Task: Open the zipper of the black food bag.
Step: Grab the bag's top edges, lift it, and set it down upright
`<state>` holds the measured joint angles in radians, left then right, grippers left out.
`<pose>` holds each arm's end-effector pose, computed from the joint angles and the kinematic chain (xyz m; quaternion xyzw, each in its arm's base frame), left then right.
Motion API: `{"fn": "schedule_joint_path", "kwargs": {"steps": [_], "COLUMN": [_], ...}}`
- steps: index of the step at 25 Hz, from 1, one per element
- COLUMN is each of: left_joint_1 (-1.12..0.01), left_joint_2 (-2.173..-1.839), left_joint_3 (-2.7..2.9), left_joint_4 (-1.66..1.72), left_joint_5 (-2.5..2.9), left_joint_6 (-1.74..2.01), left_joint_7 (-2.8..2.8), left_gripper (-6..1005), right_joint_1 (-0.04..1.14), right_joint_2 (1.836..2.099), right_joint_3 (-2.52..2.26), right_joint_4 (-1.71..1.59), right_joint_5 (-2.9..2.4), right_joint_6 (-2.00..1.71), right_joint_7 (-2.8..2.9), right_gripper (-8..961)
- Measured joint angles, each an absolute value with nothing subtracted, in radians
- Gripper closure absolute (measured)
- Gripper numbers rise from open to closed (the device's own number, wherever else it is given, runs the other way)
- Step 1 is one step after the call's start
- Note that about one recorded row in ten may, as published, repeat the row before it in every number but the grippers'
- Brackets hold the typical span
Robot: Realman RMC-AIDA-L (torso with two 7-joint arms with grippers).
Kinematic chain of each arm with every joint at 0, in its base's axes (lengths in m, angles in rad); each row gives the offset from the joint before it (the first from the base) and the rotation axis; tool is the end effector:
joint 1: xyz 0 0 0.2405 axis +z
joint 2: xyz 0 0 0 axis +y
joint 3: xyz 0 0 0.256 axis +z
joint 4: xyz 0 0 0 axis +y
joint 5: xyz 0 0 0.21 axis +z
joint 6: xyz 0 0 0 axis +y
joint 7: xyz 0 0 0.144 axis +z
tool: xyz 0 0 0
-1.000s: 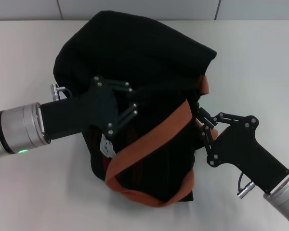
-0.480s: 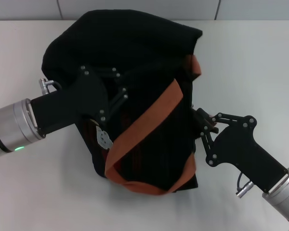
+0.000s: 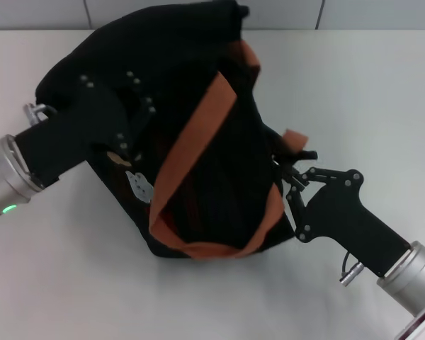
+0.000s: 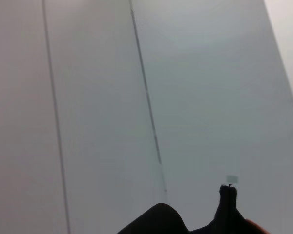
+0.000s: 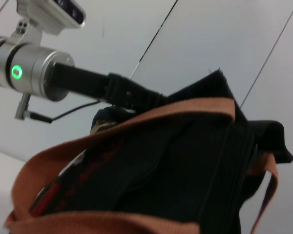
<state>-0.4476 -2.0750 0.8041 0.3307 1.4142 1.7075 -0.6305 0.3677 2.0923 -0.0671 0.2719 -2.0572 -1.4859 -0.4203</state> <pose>-0.2512 0.2952 -0.0052 -0.8569 -0.0042 -0.4349 0.2766 0.2616 0.2275 -0.0996 -0.8397 -0.1168 0.2868 0.4462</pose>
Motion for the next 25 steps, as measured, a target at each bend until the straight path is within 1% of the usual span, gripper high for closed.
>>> {"fn": "schedule_joint_path", "kwargs": {"steps": [18, 23, 25], "left_joint_1": [-0.418, -0.411, -0.409], "left_joint_2": [-2.071, -2.071, -2.071], "left_joint_3": [0.705, 0.705, 0.705], "left_joint_4": [0.325, 0.313, 0.287], "left_joint_5": [1.413, 1.413, 1.412], "left_joint_6": [1.698, 1.682, 1.668], "left_joint_7": [-0.630, -0.630, -0.617], "left_gripper": [899, 898, 898], "right_joint_1": [0.365, 0.360, 0.359], "right_joint_2": [2.092, 2.092, 2.092], "right_joint_3": [-0.038, 0.020, 0.050], "right_joint_4": [0.248, 0.242, 0.225], "right_joint_5": [-2.054, -2.054, -2.054], "right_joint_6": [-1.476, -1.528, -1.561], "right_joint_7": [-0.406, -0.296, -0.211], "right_gripper": [903, 899, 861]}}
